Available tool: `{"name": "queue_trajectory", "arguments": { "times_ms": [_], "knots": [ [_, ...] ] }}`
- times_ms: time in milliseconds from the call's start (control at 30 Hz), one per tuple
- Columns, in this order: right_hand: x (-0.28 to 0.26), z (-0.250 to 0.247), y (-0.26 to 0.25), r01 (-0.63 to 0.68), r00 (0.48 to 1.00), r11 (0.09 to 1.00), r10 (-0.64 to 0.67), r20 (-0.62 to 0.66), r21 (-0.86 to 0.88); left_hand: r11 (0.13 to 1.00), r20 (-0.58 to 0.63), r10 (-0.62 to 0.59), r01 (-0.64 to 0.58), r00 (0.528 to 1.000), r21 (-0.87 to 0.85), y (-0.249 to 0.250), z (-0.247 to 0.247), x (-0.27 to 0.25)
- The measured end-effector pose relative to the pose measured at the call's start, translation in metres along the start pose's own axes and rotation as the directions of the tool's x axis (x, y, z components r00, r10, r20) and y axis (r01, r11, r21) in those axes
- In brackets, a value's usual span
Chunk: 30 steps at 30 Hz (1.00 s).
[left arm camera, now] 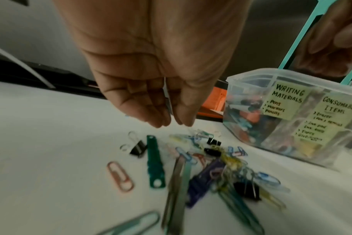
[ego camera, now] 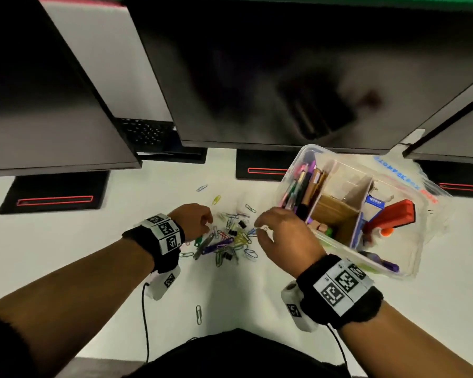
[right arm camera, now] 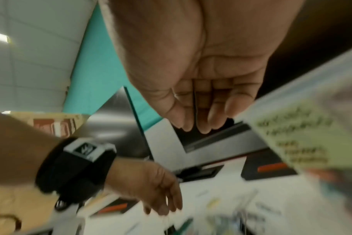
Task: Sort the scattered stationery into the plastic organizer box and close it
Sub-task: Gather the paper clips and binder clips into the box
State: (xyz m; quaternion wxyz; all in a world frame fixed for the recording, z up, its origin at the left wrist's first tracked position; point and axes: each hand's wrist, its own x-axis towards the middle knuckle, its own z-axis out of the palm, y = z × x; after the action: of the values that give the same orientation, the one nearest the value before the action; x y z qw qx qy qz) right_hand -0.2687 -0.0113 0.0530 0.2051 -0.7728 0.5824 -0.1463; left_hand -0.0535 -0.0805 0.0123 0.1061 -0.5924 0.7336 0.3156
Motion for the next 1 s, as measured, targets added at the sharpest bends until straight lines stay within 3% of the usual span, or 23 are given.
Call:
{"name": "queue_trajectory", "arguments": {
  "times_ms": [133,200,367,467,667,767,900,1000],
  "knots": [
    [0.017,0.05,-0.012,-0.07,0.962,0.995,0.087,0.259,-0.073,0.999,0.023,-0.018,0.017,1.0,0.034,-0.018,0.014,-0.002],
    [0.027,0.068,-0.014,-0.102,0.936,0.99,0.13,0.326,-0.102,0.998,0.065,-0.005,0.001,0.998,0.069,-0.02,0.02,-0.003],
    [0.068,0.085,-0.008,-0.252,0.937,0.959,0.276,0.213,-0.131,0.99,0.072,0.049,-0.058,0.996,0.131,-0.012,0.036,-0.002],
    [0.09,0.079,-0.006,-0.3,0.912,0.932,0.342,0.226,-0.202,0.973,0.057,0.084,-0.094,0.995,0.213,-0.009,0.041,0.002],
    [0.115,0.081,0.009,-0.239,0.88,0.921,0.339,0.333,-0.307,0.937,0.042,0.191,-0.195,0.981,0.29,-0.015,0.043,0.005],
    [0.118,0.084,0.013,-0.212,0.907,0.923,0.308,0.288,-0.321,0.911,0.067,0.229,-0.238,0.971,0.336,-0.021,0.04,0.005],
    [0.116,0.086,0.017,-0.196,0.926,0.912,0.293,0.24,-0.36,0.93,0.091,0.229,-0.245,0.969,0.273,-0.028,0.035,0.003],
    [0.116,0.085,0.013,-0.263,0.938,0.937,0.304,0.164,-0.23,0.97,0.054,0.205,-0.21,0.977,0.12,-0.036,0.024,0.001]
  ]
}}
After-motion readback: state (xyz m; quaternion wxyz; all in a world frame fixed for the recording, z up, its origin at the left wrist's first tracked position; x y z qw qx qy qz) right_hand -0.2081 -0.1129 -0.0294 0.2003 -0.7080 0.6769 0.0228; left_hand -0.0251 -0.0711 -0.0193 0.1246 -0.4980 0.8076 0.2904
